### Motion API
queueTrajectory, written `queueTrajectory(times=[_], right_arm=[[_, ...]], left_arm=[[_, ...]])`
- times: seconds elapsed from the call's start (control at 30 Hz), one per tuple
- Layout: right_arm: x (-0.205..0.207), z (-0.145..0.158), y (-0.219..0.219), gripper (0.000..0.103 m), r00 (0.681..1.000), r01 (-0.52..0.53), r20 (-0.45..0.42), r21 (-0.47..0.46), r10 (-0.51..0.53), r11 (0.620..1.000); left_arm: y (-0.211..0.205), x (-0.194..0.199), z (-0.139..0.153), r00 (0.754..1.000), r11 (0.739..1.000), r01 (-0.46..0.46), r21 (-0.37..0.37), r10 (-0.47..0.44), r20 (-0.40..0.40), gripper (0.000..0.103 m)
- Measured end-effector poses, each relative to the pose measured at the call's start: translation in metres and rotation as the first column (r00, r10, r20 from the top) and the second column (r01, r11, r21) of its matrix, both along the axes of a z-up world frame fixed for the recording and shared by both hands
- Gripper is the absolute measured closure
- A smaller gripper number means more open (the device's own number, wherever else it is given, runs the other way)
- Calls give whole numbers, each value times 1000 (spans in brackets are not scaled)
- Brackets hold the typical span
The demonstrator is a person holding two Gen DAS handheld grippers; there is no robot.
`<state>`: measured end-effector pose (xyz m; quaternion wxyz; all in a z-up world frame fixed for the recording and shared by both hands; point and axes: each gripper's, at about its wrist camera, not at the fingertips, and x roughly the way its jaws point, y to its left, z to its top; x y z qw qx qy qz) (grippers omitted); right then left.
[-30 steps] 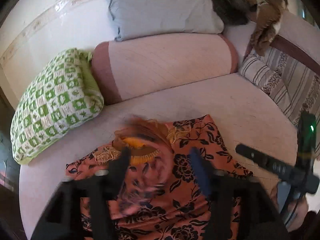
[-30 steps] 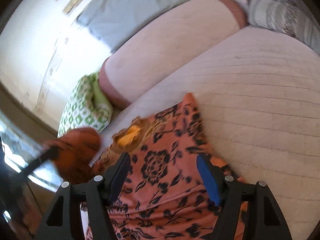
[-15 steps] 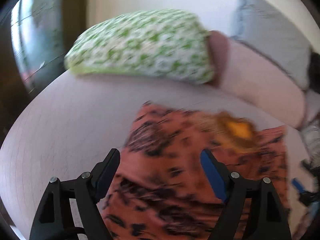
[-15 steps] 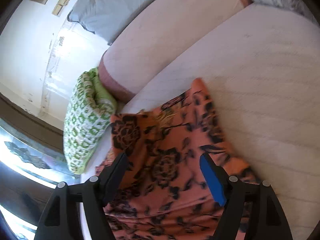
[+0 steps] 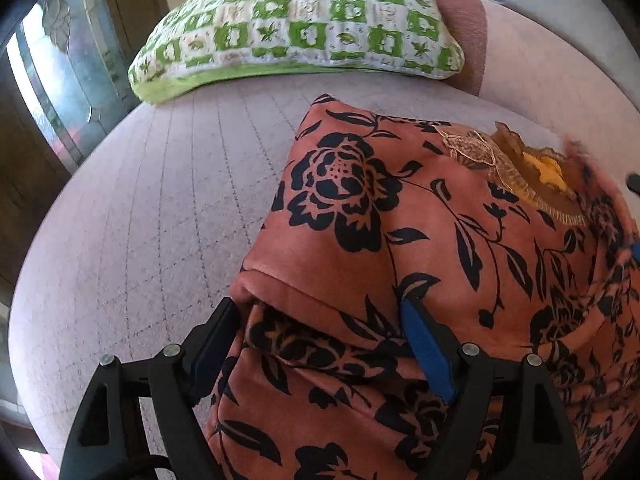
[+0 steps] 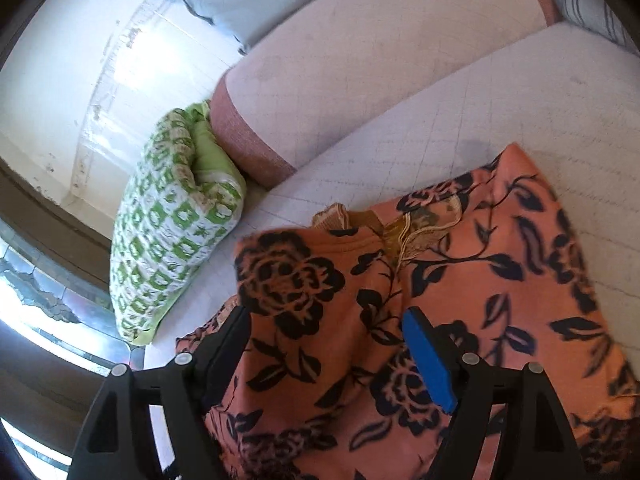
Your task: Fold small clothes
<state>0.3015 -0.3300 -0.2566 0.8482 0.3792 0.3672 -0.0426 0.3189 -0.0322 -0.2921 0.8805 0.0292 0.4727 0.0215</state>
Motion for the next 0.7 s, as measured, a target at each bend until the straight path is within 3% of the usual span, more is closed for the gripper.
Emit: queueTrajectory(times=[0.13, 0.23, 0.4, 0.5, 0.6, 0.7], right_arm=[[7, 1, 13, 22, 1000, -17, -18, -43, 16, 999], [4, 7, 25, 22, 998, -53, -28, -86, 50, 995], [2, 25, 49, 22, 990, -132, -81, -253, 115, 958], [30, 34, 76, 22, 970, -226, -175, -390, 169, 893], [70, 24, 111, 22, 923, -341, -332, -481, 193, 808], [102, 1, 131, 24, 886, -381, -455, -613, 84, 692]], left_arm=[[-22, -22, 11, 995, 995, 83, 50, -86, 59, 21], [-22, -29, 21, 992, 996, 91, 15, -92, 82, 21], [-15, -18, 5, 998, 997, 67, 32, -67, -22, 18], [-9, -17, 4, 997, 997, 70, 9, -70, -26, 17], [-5, -13, 4, 996, 997, 72, -25, -73, -44, 17], [-2, -11, 1, 995, 996, 74, -54, -77, -61, 17]])
